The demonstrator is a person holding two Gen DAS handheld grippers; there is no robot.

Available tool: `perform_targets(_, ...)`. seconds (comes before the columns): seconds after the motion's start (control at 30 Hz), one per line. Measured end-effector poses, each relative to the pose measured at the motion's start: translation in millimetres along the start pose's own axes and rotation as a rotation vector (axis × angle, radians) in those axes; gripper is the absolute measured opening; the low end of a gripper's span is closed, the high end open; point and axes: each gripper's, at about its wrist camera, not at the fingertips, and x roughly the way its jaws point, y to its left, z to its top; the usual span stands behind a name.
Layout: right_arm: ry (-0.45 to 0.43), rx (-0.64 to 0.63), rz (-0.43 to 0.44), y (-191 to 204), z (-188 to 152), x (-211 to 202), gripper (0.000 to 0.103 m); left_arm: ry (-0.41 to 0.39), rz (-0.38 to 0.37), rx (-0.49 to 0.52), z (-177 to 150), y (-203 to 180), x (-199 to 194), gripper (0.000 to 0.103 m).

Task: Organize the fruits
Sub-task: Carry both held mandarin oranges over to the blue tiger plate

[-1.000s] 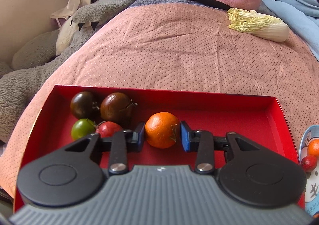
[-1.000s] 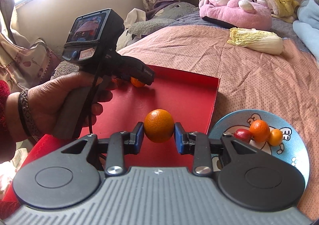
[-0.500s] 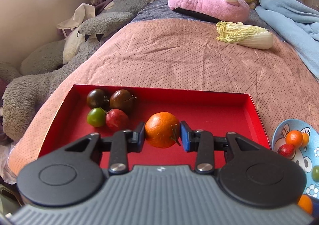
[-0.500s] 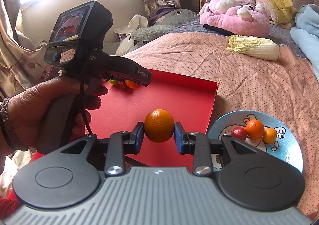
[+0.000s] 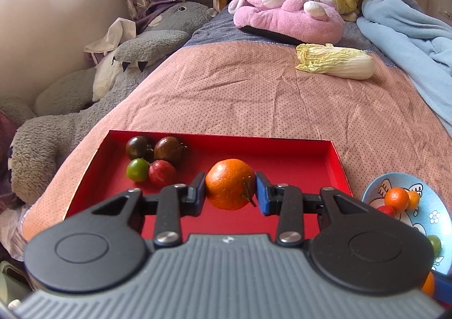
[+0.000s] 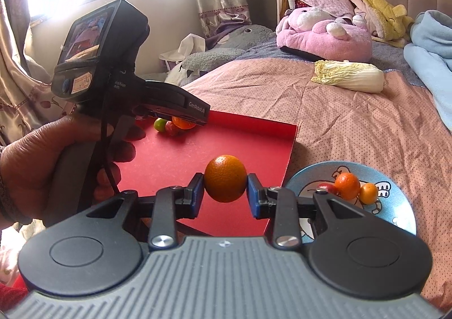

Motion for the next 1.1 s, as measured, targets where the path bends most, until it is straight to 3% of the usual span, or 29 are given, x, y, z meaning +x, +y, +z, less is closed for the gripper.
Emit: perform_targets(1.1,-0.043,0.177,-0.152,-71,-37,-52,0.038,0.03,-0.131,0.158,-21,-101,-9,0.039)
